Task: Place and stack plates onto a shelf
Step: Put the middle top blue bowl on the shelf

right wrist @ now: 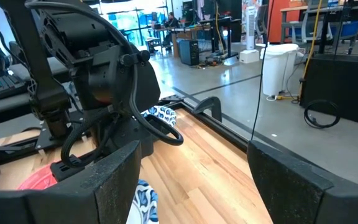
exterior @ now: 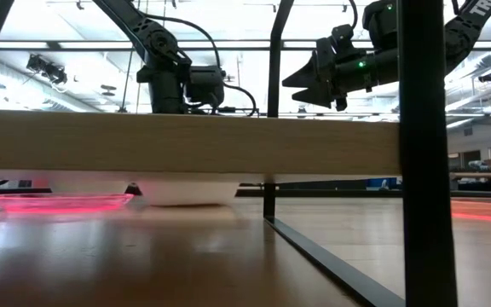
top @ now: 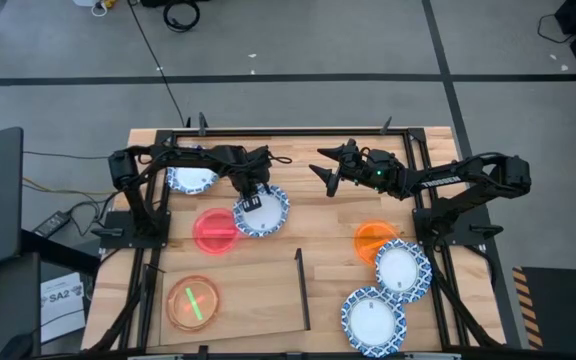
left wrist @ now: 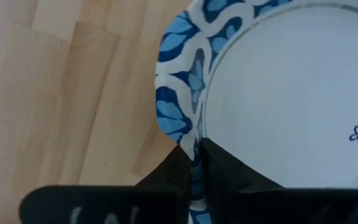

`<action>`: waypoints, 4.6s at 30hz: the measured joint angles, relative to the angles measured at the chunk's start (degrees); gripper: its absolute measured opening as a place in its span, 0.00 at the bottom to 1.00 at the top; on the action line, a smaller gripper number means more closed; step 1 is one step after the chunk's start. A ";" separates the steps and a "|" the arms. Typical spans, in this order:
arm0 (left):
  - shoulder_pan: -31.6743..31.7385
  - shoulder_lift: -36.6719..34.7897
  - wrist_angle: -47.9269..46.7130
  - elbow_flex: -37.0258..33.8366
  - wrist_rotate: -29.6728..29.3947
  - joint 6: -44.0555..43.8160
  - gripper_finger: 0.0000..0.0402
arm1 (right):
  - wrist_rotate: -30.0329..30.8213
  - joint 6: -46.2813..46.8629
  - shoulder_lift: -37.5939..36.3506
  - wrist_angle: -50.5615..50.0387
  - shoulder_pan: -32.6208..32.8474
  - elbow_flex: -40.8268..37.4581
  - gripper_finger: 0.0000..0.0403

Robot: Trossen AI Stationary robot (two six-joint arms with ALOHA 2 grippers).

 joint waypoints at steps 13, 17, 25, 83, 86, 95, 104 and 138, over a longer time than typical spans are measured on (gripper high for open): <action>0.00 -0.01 -0.14 0.00 -0.25 -0.15 0.03 | 0.02 -0.02 0.00 0.00 0.00 0.00 0.74; 0.02 -1.04 -1.72 0.00 -0.52 -0.13 0.02 | 0.01 0.00 0.01 0.00 0.01 0.00 0.74; 0.00 -6.40 -6.40 -0.07 0.48 -0.20 0.02 | 0.02 0.00 0.02 0.00 0.00 0.00 0.74; -40.35 -22.32 0.40 -0.02 10.34 -46.16 0.02 | 0.01 0.00 0.00 -0.05 0.00 0.00 0.74; -40.65 -20.39 0.75 0.00 10.35 -46.06 0.02 | 0.01 0.00 0.02 -0.29 0.02 0.00 0.74; -40.48 -13.73 1.08 0.00 10.10 -45.22 0.02 | 0.00 0.00 0.02 -1.40 0.00 0.00 0.74; -40.26 -9.70 2.19 -0.04 9.94 -44.19 0.02 | 0.00 -0.01 0.02 -1.99 0.00 0.00 0.74; -39.76 -9.66 2.32 -0.04 9.46 -43.56 0.38 | 0.00 -0.02 0.02 -2.16 0.00 0.00 0.74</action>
